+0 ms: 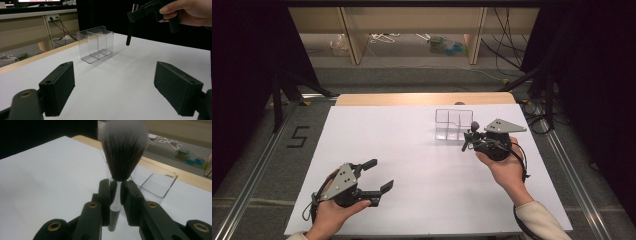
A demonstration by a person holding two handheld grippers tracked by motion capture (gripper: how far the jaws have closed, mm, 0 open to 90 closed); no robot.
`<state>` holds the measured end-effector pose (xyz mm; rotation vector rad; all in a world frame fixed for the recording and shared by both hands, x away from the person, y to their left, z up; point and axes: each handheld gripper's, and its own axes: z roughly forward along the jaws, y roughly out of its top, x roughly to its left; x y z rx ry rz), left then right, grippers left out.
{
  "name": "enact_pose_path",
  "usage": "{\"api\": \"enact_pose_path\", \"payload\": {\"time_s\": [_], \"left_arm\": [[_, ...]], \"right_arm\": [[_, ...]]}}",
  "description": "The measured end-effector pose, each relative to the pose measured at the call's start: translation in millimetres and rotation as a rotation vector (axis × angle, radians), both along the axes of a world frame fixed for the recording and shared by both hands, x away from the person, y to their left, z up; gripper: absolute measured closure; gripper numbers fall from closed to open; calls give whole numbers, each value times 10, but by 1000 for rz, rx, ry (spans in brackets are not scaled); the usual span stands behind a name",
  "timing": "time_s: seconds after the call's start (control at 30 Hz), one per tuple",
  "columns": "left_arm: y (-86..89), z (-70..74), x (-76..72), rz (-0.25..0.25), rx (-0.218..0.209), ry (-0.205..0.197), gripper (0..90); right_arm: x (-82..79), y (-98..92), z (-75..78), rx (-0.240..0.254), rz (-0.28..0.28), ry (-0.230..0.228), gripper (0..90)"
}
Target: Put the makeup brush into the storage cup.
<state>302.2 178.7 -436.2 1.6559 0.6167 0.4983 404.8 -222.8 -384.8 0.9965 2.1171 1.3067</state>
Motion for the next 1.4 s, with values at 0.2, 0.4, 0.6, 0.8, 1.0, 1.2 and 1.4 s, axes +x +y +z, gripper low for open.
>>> {"api": "enact_pose_path", "payload": {"time_s": [0.2, 0.4, 0.6, 0.8, 1.0, 1.2, 1.4], "left_arm": [[3, 3, -6, 5, 8, 4, 169], [2, 2, -6, 6, 7, 6, 169], [2, 3, -7, 5, 8, 5, 168], [3, 3, -6, 5, 8, 5, 169], [1, 1, -6, 5, 8, 6, 168], [1, 1, -7, 5, 7, 6, 169], [1, 1, -7, 5, 8, 6, 169]], "right_arm": [[25, -1, 18, 2, -10, -8, 777], [49, -7, 37, 4, -15, -10, 777], [73, 4, 47, 7, -18, -18, 777], [95, 8, 63, 2, -18, -15, 777], [114, 8, 73, 3, -19, -14, 777], [139, 11, 72, 10, -28, -24, 777], [154, 4, 82, 8, -27, -22, 777]]}}
